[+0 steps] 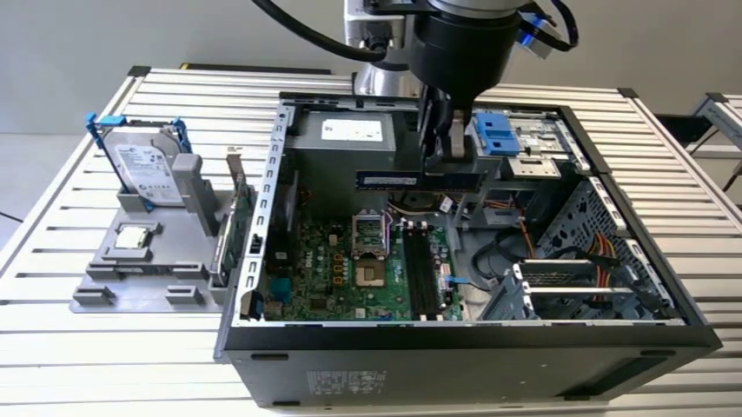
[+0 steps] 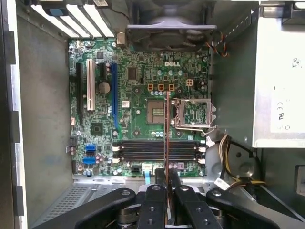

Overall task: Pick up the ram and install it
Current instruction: 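Pick up the ram and move it above insertion slot, then insert the ram into the slot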

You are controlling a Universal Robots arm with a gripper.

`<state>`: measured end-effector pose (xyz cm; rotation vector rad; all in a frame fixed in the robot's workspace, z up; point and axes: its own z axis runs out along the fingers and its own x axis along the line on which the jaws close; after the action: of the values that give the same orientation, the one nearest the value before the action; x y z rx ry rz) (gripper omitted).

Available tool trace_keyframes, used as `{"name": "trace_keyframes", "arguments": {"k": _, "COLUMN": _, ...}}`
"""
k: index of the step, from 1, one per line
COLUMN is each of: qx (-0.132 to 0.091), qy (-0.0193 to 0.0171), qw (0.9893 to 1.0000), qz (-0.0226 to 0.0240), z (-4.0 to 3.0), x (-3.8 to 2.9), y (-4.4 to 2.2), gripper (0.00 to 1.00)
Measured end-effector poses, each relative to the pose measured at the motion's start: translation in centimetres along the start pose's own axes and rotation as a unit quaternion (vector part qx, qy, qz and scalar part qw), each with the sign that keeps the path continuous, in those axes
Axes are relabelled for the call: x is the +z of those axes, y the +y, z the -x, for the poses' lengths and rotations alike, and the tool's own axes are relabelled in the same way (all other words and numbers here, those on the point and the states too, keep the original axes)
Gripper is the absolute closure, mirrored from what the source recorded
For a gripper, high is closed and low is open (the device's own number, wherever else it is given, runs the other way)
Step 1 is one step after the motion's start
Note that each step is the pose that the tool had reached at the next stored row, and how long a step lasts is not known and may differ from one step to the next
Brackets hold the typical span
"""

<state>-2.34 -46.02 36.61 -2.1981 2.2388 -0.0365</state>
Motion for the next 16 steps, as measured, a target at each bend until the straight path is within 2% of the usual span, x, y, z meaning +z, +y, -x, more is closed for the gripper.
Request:
{"name": "trace_keyframes", "arguments": {"k": 4, "qx": 0.004, "qy": 0.0001, "qw": 1.0, "qz": 0.0001, "z": 0.0, "x": 0.0, "y": -0.27, "gripper": 1.0}}
{"name": "trace_keyframes", "arguments": {"k": 16, "qx": 0.005, "qy": -0.0011, "qw": 1.0, "qz": 0.0001, "z": 0.01, "x": 0.01, "y": -0.3, "gripper": 1.0}}
